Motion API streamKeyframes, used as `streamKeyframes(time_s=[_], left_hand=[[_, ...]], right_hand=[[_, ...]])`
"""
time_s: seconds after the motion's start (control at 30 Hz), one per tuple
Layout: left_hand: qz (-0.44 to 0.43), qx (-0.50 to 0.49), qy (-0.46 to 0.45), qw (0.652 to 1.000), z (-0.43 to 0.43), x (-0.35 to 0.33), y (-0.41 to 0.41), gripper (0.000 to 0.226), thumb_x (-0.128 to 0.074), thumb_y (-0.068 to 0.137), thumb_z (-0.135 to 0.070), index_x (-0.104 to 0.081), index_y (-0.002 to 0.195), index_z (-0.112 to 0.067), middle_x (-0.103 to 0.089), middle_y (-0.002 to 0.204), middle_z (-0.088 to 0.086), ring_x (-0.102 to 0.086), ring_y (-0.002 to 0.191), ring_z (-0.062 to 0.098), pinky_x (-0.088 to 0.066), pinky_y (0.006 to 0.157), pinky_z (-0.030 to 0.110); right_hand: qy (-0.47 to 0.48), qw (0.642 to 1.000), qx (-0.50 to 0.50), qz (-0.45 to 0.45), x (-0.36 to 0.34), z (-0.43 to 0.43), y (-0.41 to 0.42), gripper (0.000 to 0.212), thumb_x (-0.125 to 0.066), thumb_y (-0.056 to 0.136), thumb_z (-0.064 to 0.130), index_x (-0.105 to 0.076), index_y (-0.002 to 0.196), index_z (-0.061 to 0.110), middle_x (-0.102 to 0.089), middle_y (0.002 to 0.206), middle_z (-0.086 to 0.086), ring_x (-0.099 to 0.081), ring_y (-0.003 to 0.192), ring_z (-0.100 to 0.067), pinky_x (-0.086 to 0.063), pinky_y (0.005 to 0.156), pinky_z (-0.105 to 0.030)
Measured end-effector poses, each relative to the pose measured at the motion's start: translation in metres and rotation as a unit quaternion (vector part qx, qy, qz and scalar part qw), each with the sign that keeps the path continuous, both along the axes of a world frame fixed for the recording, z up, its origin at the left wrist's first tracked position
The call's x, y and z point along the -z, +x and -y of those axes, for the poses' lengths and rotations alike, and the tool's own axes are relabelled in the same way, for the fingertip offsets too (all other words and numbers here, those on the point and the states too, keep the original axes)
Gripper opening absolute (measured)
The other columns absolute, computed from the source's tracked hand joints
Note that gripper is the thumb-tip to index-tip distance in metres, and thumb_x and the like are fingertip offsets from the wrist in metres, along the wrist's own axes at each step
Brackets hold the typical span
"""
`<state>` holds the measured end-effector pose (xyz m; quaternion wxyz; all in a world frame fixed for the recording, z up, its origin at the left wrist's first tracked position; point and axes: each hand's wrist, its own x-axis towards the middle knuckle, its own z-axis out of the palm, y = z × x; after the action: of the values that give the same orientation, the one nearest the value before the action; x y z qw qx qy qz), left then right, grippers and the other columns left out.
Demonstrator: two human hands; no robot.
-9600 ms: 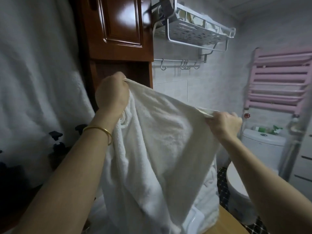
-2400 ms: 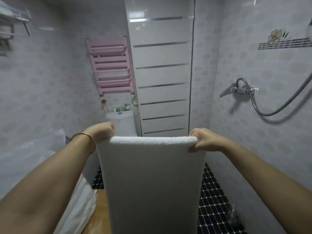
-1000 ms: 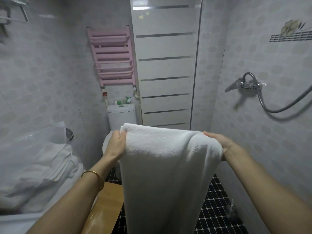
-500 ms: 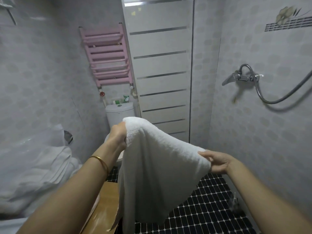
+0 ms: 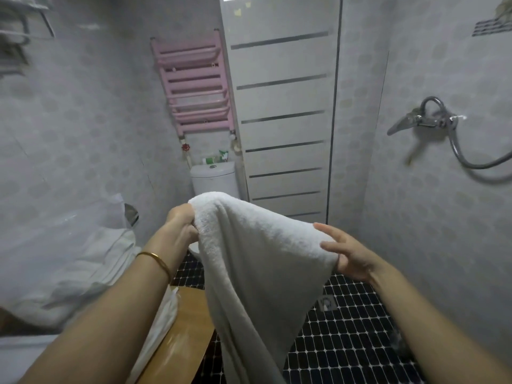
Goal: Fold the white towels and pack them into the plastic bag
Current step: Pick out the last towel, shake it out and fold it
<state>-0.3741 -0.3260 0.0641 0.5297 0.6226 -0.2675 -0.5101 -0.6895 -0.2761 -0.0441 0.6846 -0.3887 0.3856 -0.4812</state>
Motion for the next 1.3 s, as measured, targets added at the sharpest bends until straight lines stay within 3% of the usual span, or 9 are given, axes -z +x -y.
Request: streamKeyframes(time_s=[0.17, 0.37, 0.5, 0.6, 0.73, 0.87, 1.03, 1.13, 1.3], left_hand=[[-0.059, 0.001, 0.014, 0.998, 0.005, -0.007, 0.002, 0.039, -0.031, 0.1, -0.006, -0.044, 0.136, 0.004, -0.051, 0.137, 0.016, -0.052, 0.122, 0.031, -0.049, 0.089, 0.043], [-0.079, 0.023, 0.051, 0.995, 0.006, -0.011, 0.022, 0.039, -0.028, 0.1, -0.005, -0.048, 0.131, 0.006, -0.058, 0.13, 0.014, -0.057, 0.115, 0.029, -0.048, 0.095, 0.038], [-0.008, 0.05, 0.086, 0.995, 0.003, -0.004, 0.048, 0.019, -0.043, 0.098, -0.011, -0.058, 0.102, 0.0, -0.071, 0.069, 0.009, -0.065, 0.063, 0.021, -0.052, 0.045, 0.028], [0.066, 0.071, 0.154, 0.983, 0.004, 0.008, 0.071, 0.023, -0.047, 0.097, -0.018, -0.057, 0.098, 0.002, -0.069, 0.078, 0.013, -0.062, 0.061, 0.025, -0.05, 0.041, 0.024], [0.176, 0.139, 0.233, 0.946, 0.01, 0.025, 0.097, 0.025, -0.053, 0.093, -0.019, -0.059, 0.103, 0.003, -0.067, 0.104, 0.014, -0.06, 0.084, 0.025, -0.048, 0.067, 0.03], [0.32, 0.299, 0.247, 0.864, 0.001, 0.029, 0.101, 0.026, -0.051, 0.094, -0.018, -0.066, 0.101, 0.002, -0.072, 0.079, 0.01, -0.063, 0.068, 0.021, -0.049, 0.05, 0.023], [0.061, 0.337, 0.051, 0.938, -0.005, 0.046, 0.117, 0.008, -0.063, 0.088, -0.014, -0.069, 0.089, -0.009, -0.064, 0.088, 0.003, -0.064, 0.072, 0.011, -0.052, 0.059, 0.023], [0.006, 0.399, -0.004, 0.917, -0.014, 0.055, 0.121, 0.068, -0.086, 0.065, -0.022, -0.055, 0.125, -0.012, -0.062, 0.123, 0.009, -0.061, 0.114, 0.023, -0.055, 0.083, 0.033], [0.376, 0.488, -0.042, 0.786, -0.034, 0.064, 0.089, 0.076, -0.084, 0.052, -0.034, -0.047, 0.118, -0.03, -0.052, 0.118, -0.002, -0.058, 0.105, 0.013, -0.056, 0.078, 0.026]], right_hand=[[-0.06, 0.969, 0.009, -0.241, 0.0, -0.002, 0.026, 0.08, -0.074, 0.066, -0.011, -0.049, 0.135, 0.019, -0.049, 0.133, -0.002, -0.052, 0.119, -0.024, -0.05, 0.095, -0.039], [-0.184, 0.818, 0.094, -0.538, -0.009, 0.013, 0.043, 0.048, -0.056, 0.07, -0.003, -0.065, 0.115, 0.014, -0.063, 0.112, -0.002, -0.056, 0.107, -0.024, -0.041, 0.078, -0.025], [-0.192, 0.758, 0.103, -0.615, -0.03, 0.02, 0.038, 0.005, -0.061, 0.075, 0.013, -0.06, 0.078, 0.018, -0.053, 0.1, -0.015, -0.052, 0.089, -0.028, -0.043, 0.073, -0.031], [-0.245, 0.769, 0.14, -0.574, -0.042, 0.021, 0.036, 0.007, -0.067, 0.076, 0.011, -0.07, 0.082, 0.009, -0.05, 0.103, -0.003, -0.049, 0.096, -0.018, -0.042, 0.089, -0.032], [-0.22, 0.894, 0.161, -0.354, -0.057, 0.014, 0.042, 0.002, -0.067, 0.077, 0.003, -0.068, 0.078, 0.003, -0.065, 0.072, -0.001, -0.059, 0.068, -0.011, -0.047, 0.061, -0.025], [-0.154, 0.954, 0.179, -0.186, -0.058, 0.015, 0.056, 0.01, -0.059, 0.085, 0.003, -0.068, 0.084, 0.007, -0.068, 0.063, 0.0, -0.062, 0.056, -0.011, -0.05, 0.05, -0.02], [-0.105, 0.965, 0.199, -0.134, -0.061, 0.015, 0.065, 0.011, -0.058, 0.086, 0.01, -0.065, 0.077, 0.008, -0.061, 0.066, -0.005, -0.056, 0.06, -0.017, -0.046, 0.051, -0.025], [-0.054, 0.968, 0.217, -0.114, -0.063, 0.015, 0.064, 0.009, -0.058, 0.082, 0.013, -0.064, 0.08, 0.007, -0.054, 0.072, -0.01, -0.051, 0.064, -0.02, -0.04, 0.053, -0.027], [-0.001, 0.969, 0.218, -0.118, -0.063, 0.014, 0.051, 0.011, -0.058, 0.083, 0.016, -0.064, 0.084, 0.008, -0.052, 0.068, -0.005, -0.048, 0.051, -0.015, -0.038, 0.042, -0.018]])
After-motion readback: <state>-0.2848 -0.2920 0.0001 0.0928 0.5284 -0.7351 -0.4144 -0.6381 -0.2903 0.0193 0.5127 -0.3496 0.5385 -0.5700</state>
